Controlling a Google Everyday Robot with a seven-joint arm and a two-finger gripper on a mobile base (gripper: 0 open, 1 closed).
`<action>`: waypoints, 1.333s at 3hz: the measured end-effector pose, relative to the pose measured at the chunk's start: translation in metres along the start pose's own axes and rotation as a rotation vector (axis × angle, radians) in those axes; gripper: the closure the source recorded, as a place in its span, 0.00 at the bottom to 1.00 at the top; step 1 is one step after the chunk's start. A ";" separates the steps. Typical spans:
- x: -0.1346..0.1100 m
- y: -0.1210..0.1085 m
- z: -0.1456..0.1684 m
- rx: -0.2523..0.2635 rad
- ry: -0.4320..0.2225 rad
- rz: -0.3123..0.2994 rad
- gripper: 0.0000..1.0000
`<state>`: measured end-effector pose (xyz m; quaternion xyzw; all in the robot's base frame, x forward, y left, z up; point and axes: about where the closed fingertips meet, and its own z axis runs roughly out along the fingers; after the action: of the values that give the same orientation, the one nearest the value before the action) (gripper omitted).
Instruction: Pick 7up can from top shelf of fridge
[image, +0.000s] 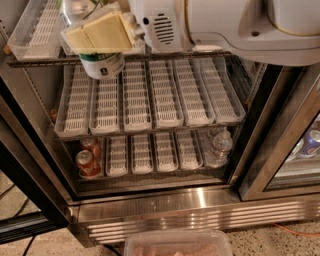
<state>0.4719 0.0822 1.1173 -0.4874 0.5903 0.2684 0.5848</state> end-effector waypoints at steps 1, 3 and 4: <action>0.003 0.004 -0.004 -0.009 0.004 0.008 1.00; 0.038 0.053 -0.065 -0.024 0.023 0.113 1.00; 0.046 0.072 -0.076 -0.072 0.027 0.146 1.00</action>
Offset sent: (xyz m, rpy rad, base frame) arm -0.0644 -0.0725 -0.0565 0.0527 0.1653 -0.0420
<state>0.3824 0.0301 1.0683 -0.4673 0.6222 0.3248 0.5376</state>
